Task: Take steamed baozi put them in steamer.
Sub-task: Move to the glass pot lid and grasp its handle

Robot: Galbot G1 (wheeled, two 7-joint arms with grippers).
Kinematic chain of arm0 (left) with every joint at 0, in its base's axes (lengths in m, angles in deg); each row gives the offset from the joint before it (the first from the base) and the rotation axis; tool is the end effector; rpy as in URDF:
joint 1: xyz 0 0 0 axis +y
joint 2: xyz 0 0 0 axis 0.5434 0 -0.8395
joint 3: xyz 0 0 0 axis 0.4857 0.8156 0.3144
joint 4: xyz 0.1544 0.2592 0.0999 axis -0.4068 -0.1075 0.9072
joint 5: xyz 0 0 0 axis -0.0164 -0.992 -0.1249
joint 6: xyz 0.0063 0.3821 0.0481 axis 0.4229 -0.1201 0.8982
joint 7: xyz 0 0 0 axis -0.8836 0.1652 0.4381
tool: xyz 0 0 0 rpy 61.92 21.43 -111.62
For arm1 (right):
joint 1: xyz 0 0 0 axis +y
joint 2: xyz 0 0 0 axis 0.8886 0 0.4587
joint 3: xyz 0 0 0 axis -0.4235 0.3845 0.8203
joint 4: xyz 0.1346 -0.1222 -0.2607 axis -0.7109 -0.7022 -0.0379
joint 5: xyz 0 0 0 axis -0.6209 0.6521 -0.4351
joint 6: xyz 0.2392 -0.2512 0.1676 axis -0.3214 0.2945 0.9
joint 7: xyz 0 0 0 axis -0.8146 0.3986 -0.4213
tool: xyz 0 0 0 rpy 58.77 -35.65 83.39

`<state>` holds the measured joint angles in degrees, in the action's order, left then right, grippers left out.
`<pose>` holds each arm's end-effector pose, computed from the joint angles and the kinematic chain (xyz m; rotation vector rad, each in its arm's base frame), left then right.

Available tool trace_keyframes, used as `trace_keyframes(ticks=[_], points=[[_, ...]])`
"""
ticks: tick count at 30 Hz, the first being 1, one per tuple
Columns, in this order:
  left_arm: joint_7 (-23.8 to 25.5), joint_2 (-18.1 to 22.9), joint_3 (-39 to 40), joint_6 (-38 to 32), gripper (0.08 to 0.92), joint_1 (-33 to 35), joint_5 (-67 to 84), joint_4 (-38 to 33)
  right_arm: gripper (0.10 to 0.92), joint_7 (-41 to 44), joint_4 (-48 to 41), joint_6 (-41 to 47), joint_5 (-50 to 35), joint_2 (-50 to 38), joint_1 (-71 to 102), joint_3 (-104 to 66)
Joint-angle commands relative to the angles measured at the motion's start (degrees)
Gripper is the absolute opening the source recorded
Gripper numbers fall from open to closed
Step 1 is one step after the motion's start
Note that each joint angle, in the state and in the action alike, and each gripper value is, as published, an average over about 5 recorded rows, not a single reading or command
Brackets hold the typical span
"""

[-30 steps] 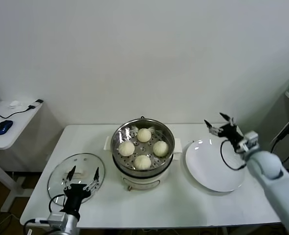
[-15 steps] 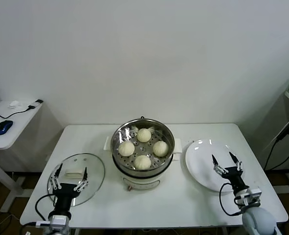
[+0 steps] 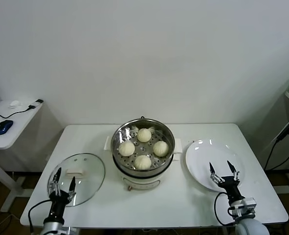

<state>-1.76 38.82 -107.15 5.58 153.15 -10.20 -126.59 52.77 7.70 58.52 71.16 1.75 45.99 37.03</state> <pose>0.1990 0.1180 -0.4152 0.1124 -2.4439 -1.9190 0.2690 -0.1380 -0.4046 0.0765 -3.0374 0.0880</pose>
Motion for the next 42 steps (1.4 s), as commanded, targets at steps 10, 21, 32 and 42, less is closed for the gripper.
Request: trace_keyframes(ticks=[10,21,32,42], points=[[-5.3,-1.1,0.2,3.0,0.823,-11.8,-15.4,15.2,0.823,-0.8,1.0,0.4,2.3,2.4,1.4,-1.2],[-3.3,-2.0,1.3,4.0,0.823,-14.6,-15.8,17.5,0.823,-0.3,0.8,0.2,2.7,2.9,1.7,-1.5],[-1.5,-1.5,2.0,5.2,0.690,-13.9,-15.1,17.5,0.823,-0.2,0.5,0.0,4.1,4.2,1.4,-1.2],[-1.8,-0.8,2.7,5.1,0.404,-14.5,-14.4,18.7,0.823,-0.5,0.5,0.3,4.8,4.3,0.9,-1.0]])
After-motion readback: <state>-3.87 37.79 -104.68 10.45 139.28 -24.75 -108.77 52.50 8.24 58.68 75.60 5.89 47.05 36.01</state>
